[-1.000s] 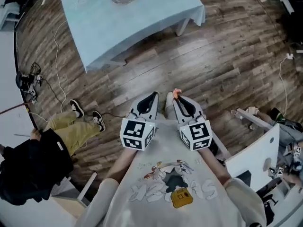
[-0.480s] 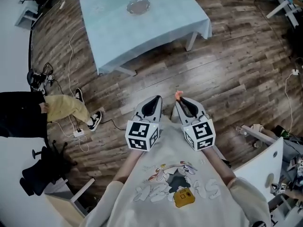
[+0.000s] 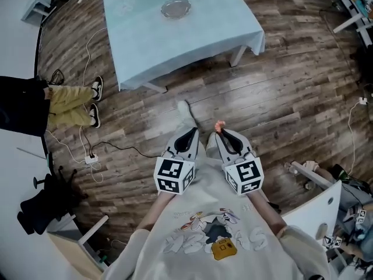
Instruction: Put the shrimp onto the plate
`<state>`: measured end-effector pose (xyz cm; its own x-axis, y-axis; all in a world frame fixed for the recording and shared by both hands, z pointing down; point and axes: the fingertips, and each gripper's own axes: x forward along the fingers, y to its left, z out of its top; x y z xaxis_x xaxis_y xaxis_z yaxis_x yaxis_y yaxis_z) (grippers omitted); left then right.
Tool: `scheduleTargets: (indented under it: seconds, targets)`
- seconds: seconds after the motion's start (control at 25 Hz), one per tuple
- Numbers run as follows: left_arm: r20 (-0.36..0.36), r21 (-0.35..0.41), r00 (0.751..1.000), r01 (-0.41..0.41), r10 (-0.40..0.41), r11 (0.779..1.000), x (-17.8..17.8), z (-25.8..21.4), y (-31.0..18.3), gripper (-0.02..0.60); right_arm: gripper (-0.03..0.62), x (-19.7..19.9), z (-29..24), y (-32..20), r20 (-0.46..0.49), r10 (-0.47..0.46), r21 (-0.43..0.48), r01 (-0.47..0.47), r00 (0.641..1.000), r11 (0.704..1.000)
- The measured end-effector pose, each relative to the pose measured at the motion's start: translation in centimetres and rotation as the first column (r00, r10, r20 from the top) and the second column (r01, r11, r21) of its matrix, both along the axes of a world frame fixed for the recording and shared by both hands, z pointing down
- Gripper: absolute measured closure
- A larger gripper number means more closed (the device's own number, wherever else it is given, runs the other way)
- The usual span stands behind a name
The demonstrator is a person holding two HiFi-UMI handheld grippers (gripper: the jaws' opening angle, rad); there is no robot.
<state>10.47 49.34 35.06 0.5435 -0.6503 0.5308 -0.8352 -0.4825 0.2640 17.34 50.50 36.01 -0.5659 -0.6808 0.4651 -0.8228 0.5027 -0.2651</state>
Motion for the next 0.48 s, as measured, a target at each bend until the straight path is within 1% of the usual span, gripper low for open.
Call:
scheduleTargets:
  seconds: [0.16, 0.36, 0.48]
  targets:
    - [-0.027, -0.036, 0.999, 0.019, -0.02, 0.999, -1.1, 0.9, -2.4, 0.574, 0.525, -0.1, 1.1, -2.2, -0.013, 0.028, -0.048, -0.029, 1.0, 0.998]
    - [-0.06, -0.034, 0.998, -0.002, 0.0, 0.999, -1.0, 0.7, -7.4, 0.574, 0.525, -0.5, 0.4, -7.0, -0.049, 0.037, -0.017, -0.037, 0.998, 0.999]
    - [-0.073, -0.02, 0.997, -0.014, 0.012, 1.0, -2.0, 0.0, -11.3, 0.574, 0.526, -1.7, 0.0, -10.7, -0.067, 0.046, -0.01, -0.047, 0.997, 0.999]
